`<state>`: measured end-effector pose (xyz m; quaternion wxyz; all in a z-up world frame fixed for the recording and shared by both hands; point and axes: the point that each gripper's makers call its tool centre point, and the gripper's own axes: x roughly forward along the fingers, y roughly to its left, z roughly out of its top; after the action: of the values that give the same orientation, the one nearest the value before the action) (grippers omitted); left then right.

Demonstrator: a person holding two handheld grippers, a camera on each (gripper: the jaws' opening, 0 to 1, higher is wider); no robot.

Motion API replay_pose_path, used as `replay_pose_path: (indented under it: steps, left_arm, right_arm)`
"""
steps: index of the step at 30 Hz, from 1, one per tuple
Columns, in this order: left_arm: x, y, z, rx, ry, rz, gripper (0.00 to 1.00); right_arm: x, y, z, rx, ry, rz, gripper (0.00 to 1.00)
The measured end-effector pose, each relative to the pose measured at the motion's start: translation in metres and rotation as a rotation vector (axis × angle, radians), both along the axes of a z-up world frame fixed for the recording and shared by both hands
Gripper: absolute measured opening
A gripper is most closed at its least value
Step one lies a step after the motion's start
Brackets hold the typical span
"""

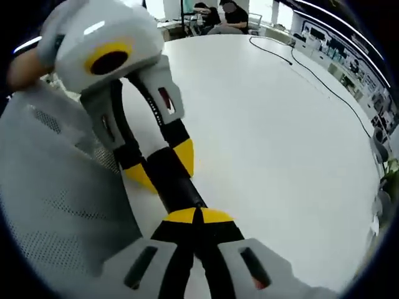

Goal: Press the specified remote control buttons in sequence, fully releasing each button before pressing the next.

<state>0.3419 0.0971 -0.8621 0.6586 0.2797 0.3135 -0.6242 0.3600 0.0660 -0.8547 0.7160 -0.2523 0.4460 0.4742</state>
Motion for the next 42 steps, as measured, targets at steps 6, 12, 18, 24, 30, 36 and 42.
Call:
replay_pose_path:
  steps: [6,12,18,24,30,36,42]
  left_arm:
    - [0.001,0.0,0.0,-0.014,0.011,0.008,0.24]
    - [0.001,0.0,0.001,-0.024,0.022,0.013,0.24]
    - [0.001,-0.001,0.001,-0.026,0.027,0.011,0.24]
    - [0.001,-0.001,0.001,-0.027,0.033,0.003,0.24]
    - [0.0,-0.001,0.0,-0.019,0.016,-0.01,0.25]
    - [0.0,0.0,0.0,-0.032,0.023,-0.001,0.25]
    - [0.0,0.0,0.0,-0.027,0.023,-0.004,0.25]
  right_arm:
    - [0.001,0.008,-0.001,0.012,0.036,0.056,0.0]
    - [0.001,0.009,-0.002,-0.017,0.059,0.114,0.0]
    - [0.001,0.008,-0.003,-0.037,0.152,0.084,0.0]
    - [0.003,0.009,-0.005,-0.108,0.243,0.086,0.0]
    - [0.003,0.01,-0.008,-0.214,0.329,0.073,0.0]
    - [0.002,0.01,-0.005,-0.166,0.195,0.118,0.0]
    - [-0.006,0.008,0.002,-0.103,0.025,0.133,0.0]
